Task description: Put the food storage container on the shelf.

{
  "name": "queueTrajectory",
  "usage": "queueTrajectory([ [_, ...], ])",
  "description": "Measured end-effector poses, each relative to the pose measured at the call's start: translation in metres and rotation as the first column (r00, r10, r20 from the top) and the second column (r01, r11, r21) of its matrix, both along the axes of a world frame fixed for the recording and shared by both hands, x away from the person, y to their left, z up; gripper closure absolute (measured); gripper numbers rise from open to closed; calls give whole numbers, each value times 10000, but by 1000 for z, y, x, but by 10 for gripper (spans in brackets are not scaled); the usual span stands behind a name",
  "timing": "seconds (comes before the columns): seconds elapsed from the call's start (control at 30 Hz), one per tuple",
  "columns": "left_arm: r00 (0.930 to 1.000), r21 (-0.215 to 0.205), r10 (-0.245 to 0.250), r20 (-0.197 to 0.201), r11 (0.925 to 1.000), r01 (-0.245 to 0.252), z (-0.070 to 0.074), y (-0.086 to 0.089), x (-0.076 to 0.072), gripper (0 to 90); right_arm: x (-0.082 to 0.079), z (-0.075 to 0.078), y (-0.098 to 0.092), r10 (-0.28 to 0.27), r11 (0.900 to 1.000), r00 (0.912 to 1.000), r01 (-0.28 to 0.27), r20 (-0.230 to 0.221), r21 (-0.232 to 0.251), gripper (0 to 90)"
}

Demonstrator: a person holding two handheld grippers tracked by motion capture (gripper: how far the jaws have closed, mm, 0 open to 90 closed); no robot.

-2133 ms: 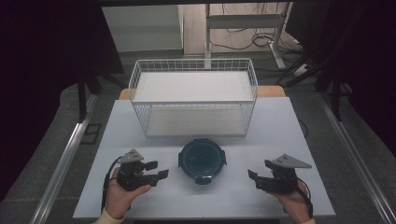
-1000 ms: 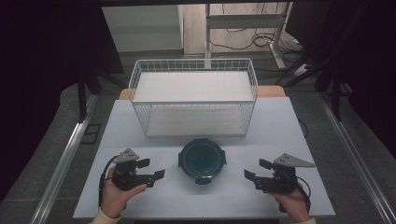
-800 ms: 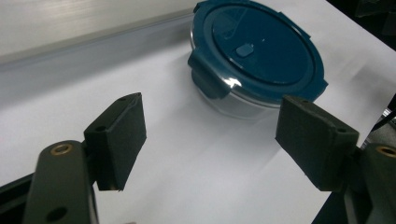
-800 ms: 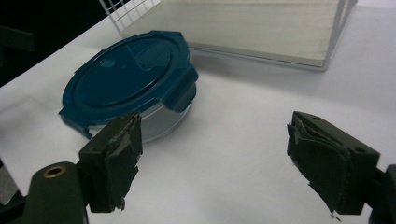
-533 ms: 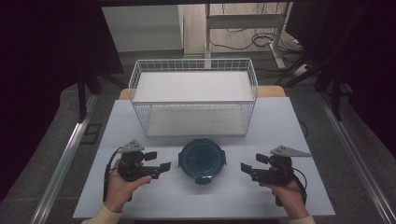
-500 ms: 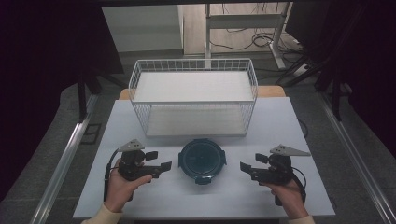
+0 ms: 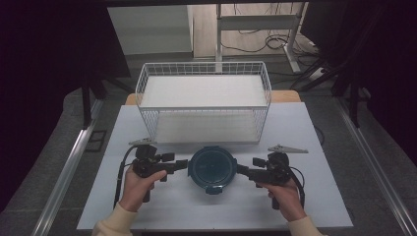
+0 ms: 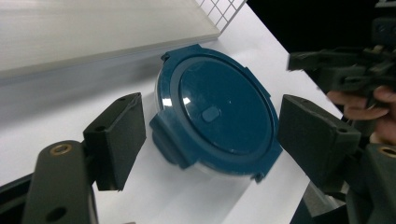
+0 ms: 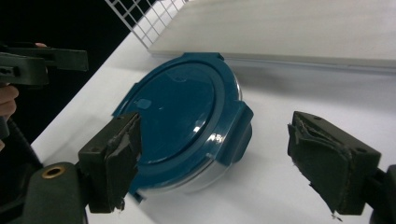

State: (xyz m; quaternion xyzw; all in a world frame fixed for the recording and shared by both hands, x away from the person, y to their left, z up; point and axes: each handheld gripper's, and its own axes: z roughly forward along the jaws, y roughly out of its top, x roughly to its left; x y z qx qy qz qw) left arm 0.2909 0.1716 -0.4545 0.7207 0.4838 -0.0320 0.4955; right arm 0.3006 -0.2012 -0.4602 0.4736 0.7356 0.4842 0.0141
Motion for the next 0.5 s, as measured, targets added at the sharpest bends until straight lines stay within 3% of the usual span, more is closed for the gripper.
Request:
queueTrajectory([
  [0.27, 9969, -26, -289, -734, 9996, 288, -19, -7, 11, 214, 24, -17, 11, -7, 9996, 9968, 31, -794, 298, 143],
  [0.3, 9968, -194, -313, -742, 9994, 299, -18, -6, 10, 209, 26, -19, 11, -21, 9996, 9962, 45, -866, 274, 141],
  [0.43, 9975, -69, -279, -647, 9996, 275, -18, -6, 9, 209, 30, -23, 10, -60, 9994, 9934, 99, -1143, 338, 140],
  [0.5, 9963, -132, -227, -831, 9997, 217, -23, -6, 11, 209, 30, -23, 11, -7, 9990, 9928, 60, -1197, 445, 139],
])
